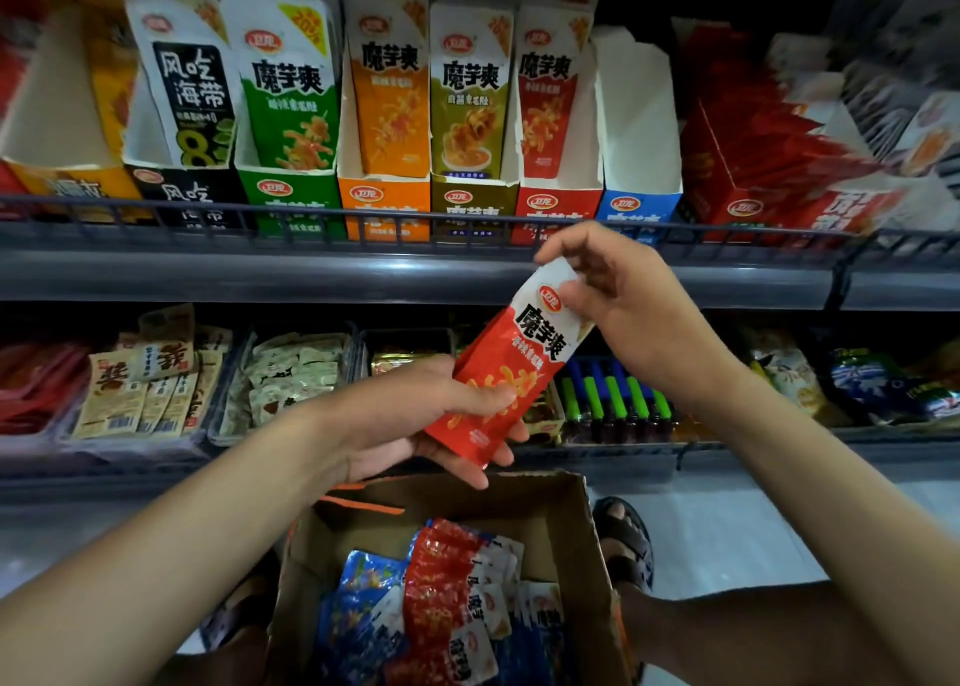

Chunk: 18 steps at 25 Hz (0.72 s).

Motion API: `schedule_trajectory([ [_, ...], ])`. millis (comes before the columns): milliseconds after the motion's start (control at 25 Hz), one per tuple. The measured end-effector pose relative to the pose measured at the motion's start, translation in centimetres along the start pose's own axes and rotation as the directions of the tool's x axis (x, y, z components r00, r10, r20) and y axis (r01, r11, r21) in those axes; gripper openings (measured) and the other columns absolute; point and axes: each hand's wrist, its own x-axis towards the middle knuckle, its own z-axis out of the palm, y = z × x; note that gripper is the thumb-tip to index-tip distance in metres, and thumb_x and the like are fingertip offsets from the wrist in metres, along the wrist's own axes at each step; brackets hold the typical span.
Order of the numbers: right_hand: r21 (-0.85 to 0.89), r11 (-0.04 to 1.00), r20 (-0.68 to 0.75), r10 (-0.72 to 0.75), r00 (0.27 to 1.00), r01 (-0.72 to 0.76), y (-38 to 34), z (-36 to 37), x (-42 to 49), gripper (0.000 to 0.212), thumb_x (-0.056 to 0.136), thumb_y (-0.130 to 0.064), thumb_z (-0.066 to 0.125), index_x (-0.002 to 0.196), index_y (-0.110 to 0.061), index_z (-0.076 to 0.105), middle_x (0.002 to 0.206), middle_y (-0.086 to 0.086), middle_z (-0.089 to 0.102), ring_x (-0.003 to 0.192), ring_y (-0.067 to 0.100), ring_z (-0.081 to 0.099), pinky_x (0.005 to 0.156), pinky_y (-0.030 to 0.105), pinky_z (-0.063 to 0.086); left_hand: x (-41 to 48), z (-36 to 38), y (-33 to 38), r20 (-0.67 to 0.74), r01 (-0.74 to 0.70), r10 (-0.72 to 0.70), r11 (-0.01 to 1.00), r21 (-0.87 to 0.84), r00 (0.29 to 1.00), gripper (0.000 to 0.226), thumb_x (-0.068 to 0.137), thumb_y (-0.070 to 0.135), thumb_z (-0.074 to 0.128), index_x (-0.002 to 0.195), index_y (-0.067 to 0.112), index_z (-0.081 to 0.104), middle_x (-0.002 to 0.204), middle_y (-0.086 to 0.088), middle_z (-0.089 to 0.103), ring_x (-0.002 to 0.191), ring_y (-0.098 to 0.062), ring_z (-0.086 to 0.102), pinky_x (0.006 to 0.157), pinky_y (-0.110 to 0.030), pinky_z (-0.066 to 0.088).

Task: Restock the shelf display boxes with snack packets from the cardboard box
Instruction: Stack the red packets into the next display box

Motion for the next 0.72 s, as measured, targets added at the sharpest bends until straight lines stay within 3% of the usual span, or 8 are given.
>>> schedule_trajectory([
  [120,0.093,0.992,-0.169,0.101,0.98,-0.086,0.2,1.0,-0.4,0.02,0.098,-0.013,0.056,0.115,-0.024,0.056,0.098,-0.009,0.06,0.095,0.012,0.063,0.083,0.043,0.057,0.5,0.5,-0.2,-0.117,-0.079,0.089,0.993,0.087,0.989,0.034,0.09,0.027,0.065,0.12,0.014,0.056,0.102,-0.008,0.074,0.093,-0.022,0.071,0.07,-0.035,0.06],
  [280,0.141,0.975,-0.146,0.194,0.97,-0.174,-0.2,2.4,-1.4,0.037,0.093,-0.051,0.055,0.124,-0.032,0.049,0.122,-0.007,0.053,0.111,0.008,0.056,0.094,0.035,0.051,1.0,1.0,-0.1,-0.208,-0.128,0.174,0.968,0.216,0.963,0.023,0.093,0.028,0.062,0.113,0.017,0.062,0.098,-0.006,0.073,0.087,-0.017,0.068,0.072,-0.034,0.06],
  [360,0.15,0.972,-0.203,0.211,0.956,-0.183,-0.4,3.0,-1.3,0.031,0.092,-0.054,0.057,0.115,-0.033,0.055,0.123,-0.002,0.05,0.111,0.009,0.053,0.095,0.032,0.047,1.2,1.5,0.0,-0.228,-0.15,0.207,0.958,0.246,0.951,0.018,0.094,0.028,0.061,0.109,0.018,0.062,0.099,-0.008,0.073,0.086,-0.017,0.067,0.073,-0.034,0.059],
  [440,0.267,0.945,-0.24,0.253,0.937,-0.187,-0.6,3.1,-1.1,0.027,0.087,-0.053,0.062,0.099,-0.029,0.059,0.12,0.006,0.053,0.105,0.014,0.055,0.091,0.035,0.049,1.3,2.1,0.2,-0.232,-0.16,0.218,0.957,0.242,0.948,0.02,0.094,0.031,0.06,0.11,0.019,0.062,0.1,-0.009,0.072,0.088,-0.019,0.067,0.073,-0.033,0.059],
  [560,0.389,0.905,-0.269,0.289,0.919,-0.171,-0.9,3.1,-0.9,0.022,0.089,-0.043,0.065,0.085,-0.022,0.059,0.104,0.007,0.06,0.093,0.015,0.059,0.083,0.037,0.05,1.6,2.5,0.5,-0.192,-0.116,0.156,0.972,0.202,0.969,0.03,0.091,0.035,0.062,0.116,0.019,0.06,0.102,-0.006,0.073,0.098,-0.022,0.069,0.079,-0.037,0.06],
  [640,0.36,0.919,-0.292,0.275,0.916,-0.161,-0.8,3.3,-0.8,0.024,0.086,-0.046,0.066,0.083,-0.023,0.057,0.101,0.006,0.061,0.095,0.018,0.06,0.085,0.041,0.05,1.6,2.5,0.7,-0.149,-0.061,0.077,0.992,0.107,0.986,0.032,0.09,0.028,0.066,0.119,0.015,0.059,0.104,-0.006,0.073,0.097,-0.021,0.07,0.079,-0.04,0.06],
  [720,0.302,0.939,-0.305,0.259,0.917,-0.165,-0.9,3.7,-0.7,0.03,0.081,-0.055,0.062,0.081,-0.026,0.054,0.104,0.008,0.058,0.096,0.021,0.059,0.084,0.042,0.051,1.7,2.5,0.7,-0.192,-0.017,0.011,0.999,-0.03,0.981,0.037,0.088,0.018,0.069,0.121,0.012,0.057,0.107,-0.008,0.072,0.096,-0.022,0.071,0.077,-0.043,0.06],
])
